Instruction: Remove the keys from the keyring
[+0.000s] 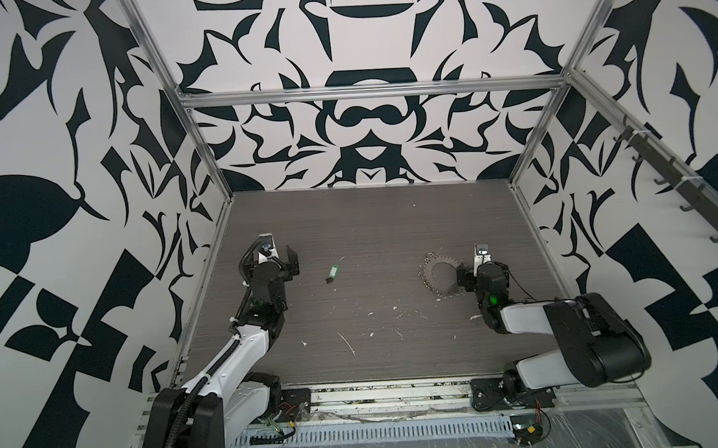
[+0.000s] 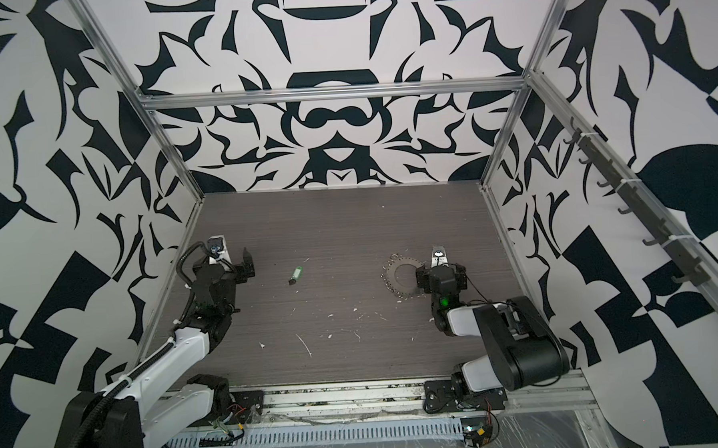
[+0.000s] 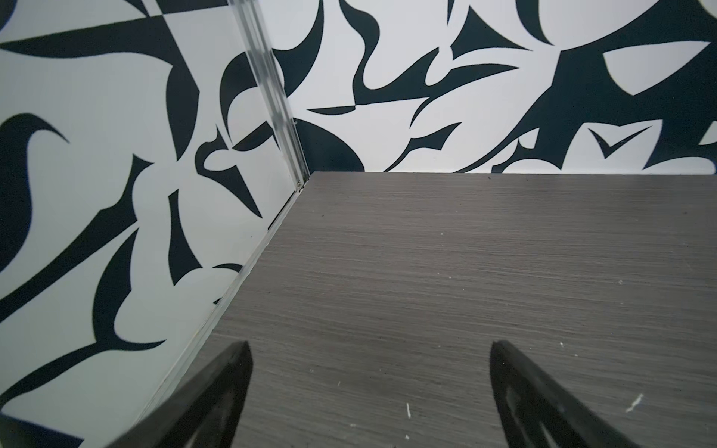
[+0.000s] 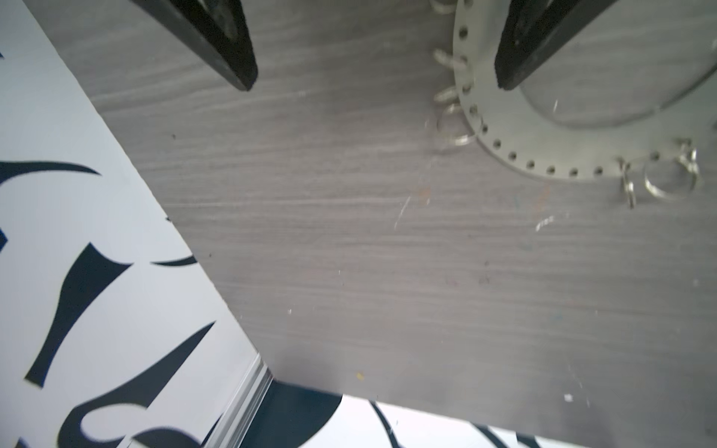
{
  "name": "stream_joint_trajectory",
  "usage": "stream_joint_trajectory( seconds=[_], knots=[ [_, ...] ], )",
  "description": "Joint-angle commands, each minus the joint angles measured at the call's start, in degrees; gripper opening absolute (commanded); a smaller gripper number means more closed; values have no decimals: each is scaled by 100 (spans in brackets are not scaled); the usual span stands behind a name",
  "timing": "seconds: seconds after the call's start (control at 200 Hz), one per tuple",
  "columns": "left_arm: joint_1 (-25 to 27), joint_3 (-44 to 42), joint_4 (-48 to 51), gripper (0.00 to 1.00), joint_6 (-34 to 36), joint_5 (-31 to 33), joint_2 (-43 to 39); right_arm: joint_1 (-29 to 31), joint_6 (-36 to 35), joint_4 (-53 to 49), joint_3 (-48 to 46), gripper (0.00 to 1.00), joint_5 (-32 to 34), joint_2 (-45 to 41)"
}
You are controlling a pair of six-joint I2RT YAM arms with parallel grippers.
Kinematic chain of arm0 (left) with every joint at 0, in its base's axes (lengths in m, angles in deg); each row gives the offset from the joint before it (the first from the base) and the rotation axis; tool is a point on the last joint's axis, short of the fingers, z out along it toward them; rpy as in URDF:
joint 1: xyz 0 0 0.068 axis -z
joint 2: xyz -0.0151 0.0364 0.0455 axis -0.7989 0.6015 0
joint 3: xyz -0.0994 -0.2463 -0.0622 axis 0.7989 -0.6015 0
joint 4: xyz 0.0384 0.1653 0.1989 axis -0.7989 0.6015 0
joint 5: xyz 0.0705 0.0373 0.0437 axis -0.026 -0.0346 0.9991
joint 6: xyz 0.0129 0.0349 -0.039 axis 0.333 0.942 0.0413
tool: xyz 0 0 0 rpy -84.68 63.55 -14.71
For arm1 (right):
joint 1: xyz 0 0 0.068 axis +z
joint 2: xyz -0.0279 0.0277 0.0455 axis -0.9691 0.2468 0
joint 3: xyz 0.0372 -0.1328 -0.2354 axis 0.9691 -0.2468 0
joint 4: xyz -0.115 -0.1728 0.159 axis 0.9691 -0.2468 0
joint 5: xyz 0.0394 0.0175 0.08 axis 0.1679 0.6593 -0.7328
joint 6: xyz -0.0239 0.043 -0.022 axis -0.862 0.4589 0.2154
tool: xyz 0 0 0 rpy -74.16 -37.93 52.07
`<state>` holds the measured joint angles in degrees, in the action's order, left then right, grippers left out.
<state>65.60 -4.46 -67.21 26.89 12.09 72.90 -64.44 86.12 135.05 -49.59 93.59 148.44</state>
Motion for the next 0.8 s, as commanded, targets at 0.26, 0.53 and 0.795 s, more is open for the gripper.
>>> stream_joint_trajectory(
  seconds=[0.26, 0.53, 0.795],
  knots=[
    [-226, -261, -1676, 99, 112, 33, 1166, -210, -30, 568, 431, 100, -425, 415],
    [-581, -10, -2504, 99, -125, -97, 2766, -294, 18, 473, 471, 100, -507, 422],
    [-1293, 63, -2189, 99, -844, -801, 3001, -294, 20, 461, 478, 100, -499, 412]
  ],
)
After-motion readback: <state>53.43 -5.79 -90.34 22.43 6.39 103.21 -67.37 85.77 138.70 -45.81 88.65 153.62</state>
